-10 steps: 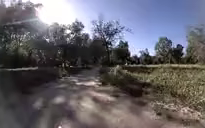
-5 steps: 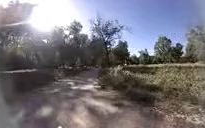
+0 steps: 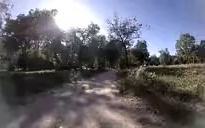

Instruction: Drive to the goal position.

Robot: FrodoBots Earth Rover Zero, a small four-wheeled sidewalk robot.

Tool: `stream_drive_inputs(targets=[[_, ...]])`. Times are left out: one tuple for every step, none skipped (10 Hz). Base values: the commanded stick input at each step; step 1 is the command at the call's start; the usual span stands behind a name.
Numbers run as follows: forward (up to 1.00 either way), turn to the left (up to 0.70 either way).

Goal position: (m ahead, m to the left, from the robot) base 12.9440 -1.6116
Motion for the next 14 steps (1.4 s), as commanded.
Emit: stream_drive_inputs(targets=[[0.85, 0.0], [0.85, 0.0], [0.85, 0.0], [0.85, 0.0], [0.85, 0.0], [0.85, 0.0], [0.85, 0.0], [0.85, 0.0], [0.85, 0.0], [0.85, 0.0], [0.85, 0.0], [0.85, 0.0], [0.85, 0.0], [0.85, 0.0]])
